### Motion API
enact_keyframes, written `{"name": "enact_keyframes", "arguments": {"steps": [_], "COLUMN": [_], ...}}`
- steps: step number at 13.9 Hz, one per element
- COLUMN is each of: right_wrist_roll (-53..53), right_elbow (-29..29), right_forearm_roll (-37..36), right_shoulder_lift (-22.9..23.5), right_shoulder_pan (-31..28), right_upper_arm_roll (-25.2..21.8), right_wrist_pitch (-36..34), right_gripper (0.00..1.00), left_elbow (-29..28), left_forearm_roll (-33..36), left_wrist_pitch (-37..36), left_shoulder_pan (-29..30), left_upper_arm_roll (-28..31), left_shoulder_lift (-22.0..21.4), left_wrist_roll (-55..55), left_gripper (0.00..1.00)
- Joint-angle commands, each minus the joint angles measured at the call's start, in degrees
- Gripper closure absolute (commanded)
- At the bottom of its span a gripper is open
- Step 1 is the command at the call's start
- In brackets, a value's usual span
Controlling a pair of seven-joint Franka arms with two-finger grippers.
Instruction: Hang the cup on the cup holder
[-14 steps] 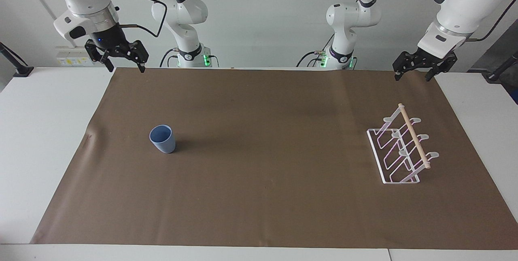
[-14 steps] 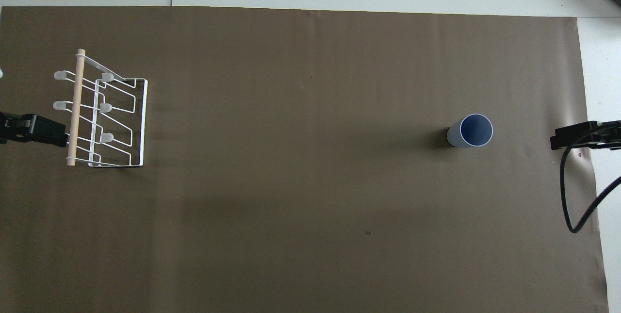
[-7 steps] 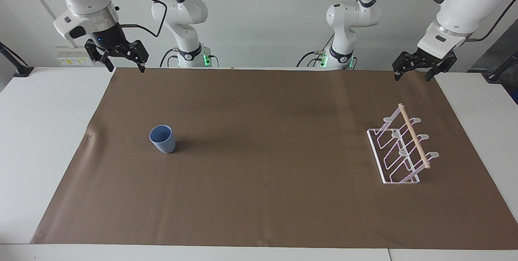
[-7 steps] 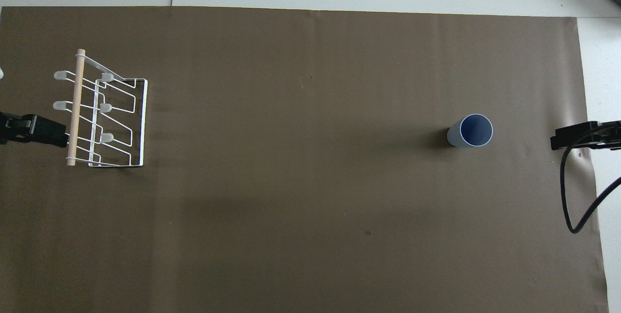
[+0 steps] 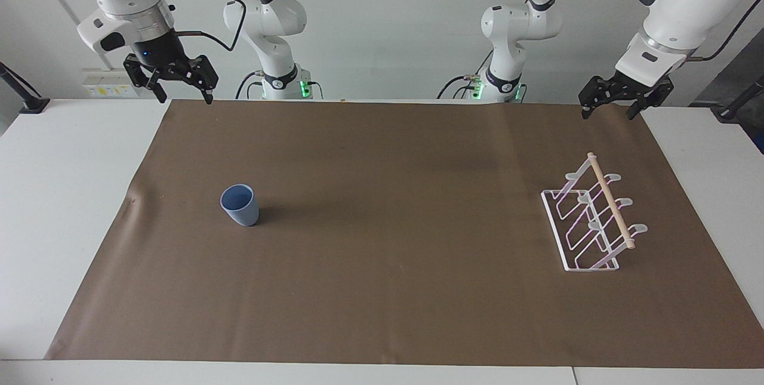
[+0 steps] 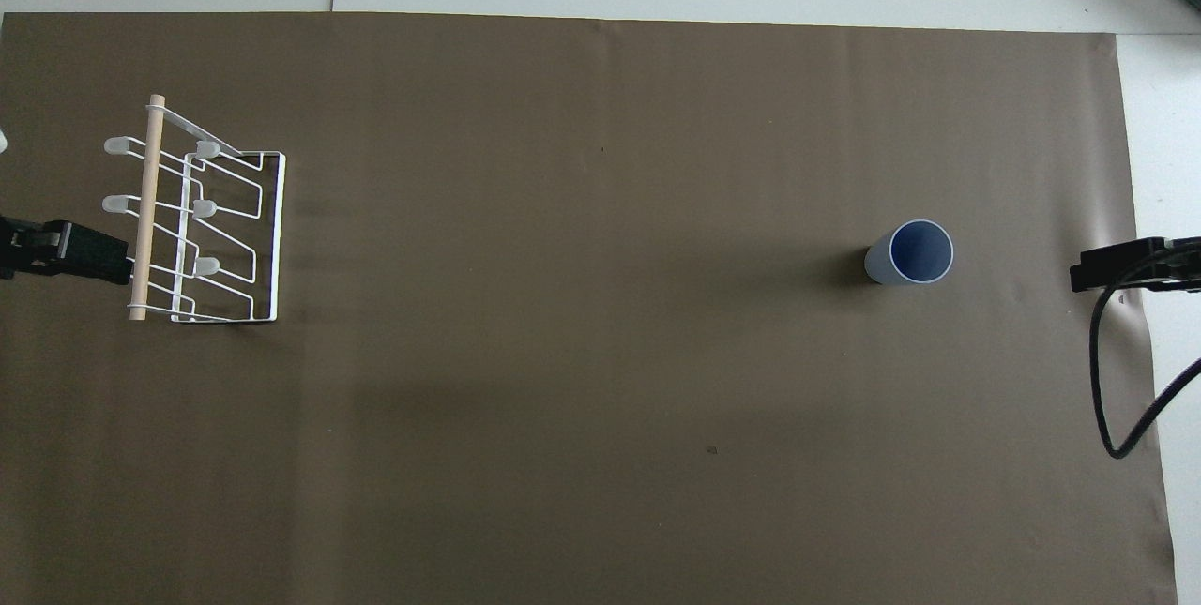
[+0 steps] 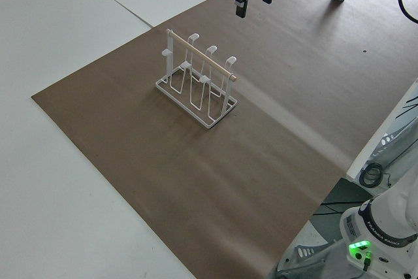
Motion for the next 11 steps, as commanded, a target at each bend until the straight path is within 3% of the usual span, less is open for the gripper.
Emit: {"name": "enact_keyframes", "arguments": {"steps": [1, 4, 8, 11], "right_wrist_roll": [0.52, -2.38, -5.18, -6.87], "right_elbow": [-4.56, -7.64, -7.82, -12.72], "right_forearm_roll": [-0.51, -0.42, -0.16, 2.12], "right_shoulder_lift": [-2.63, -2.99, -0.18, 0.88], "right_shoulder_pan": [0.07, -0.54, -1.86, -2.92], "right_upper_arm_roll": [0.07, 0.07, -0.02, -0.02], "right_wrist_pitch": [1.75, 7.54, 8.87, 17.1], "right_gripper": [0.0, 0.0, 0.0, 0.0], "left_elbow": [-0.95, -0.95, -0.95, -0.95], "left_forearm_roll": [-0.33, -0.33, -0.33, -0.33], "left_wrist_pitch": [-0.1, -0.1, -0.1, -0.02], "left_shoulder_pan": [0.08, 0.17, 0.17, 0.08], "left_upper_arm_roll": [0.0, 0.0, 0.0, 0.0], "left_shoulder_lift": [-0.98, -0.98, -0.98, -0.98], "left_wrist_roll": [-0.69, -0.69, -0.69, -0.78], "left_gripper": [0.0, 0.0, 0.0, 0.0]}}
